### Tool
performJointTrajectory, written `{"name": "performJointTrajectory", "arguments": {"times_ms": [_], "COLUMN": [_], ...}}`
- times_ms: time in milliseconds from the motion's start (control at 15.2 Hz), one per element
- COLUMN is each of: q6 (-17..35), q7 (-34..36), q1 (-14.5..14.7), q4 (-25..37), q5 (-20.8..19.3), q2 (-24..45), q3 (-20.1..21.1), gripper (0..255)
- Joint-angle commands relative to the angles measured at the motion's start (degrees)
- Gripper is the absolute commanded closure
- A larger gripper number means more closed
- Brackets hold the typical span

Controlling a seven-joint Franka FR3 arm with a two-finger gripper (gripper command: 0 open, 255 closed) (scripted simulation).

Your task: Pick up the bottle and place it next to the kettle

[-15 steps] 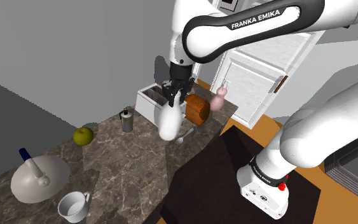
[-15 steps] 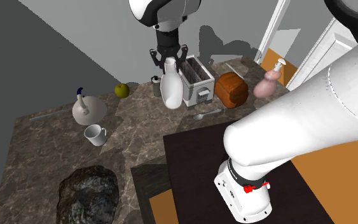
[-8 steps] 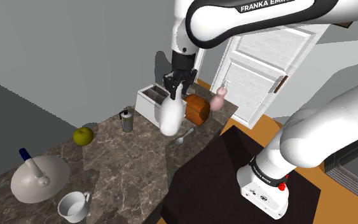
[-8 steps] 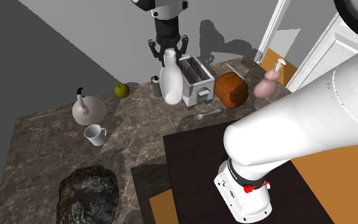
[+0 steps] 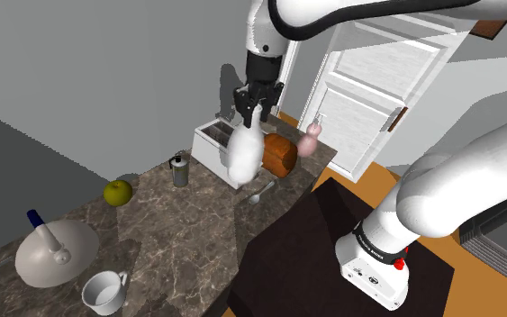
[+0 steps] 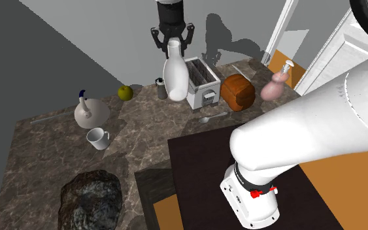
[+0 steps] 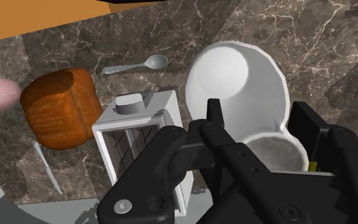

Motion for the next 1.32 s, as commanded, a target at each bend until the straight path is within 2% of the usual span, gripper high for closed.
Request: {"name": "performJointTrajectory", "arguments": {"times_ms": [0, 264, 858, 1254], "q6": [-1.7, -4.4, -5.5, -9.9], "q7": [-0.1, -0.1, 10.2, 16.6], "q1": [0.0, -0.1, 1.8, 6.0], "q4": [1.3, 3.7, 24.1, 42.5], "q5": [0.0, -0.1, -4.8, -10.4], "q2": [-0.4, -0.7, 19.2, 34.3], "q3": [-0.2, -0.4, 5.7, 7.6], "gripper": [255, 255, 255, 255]}}
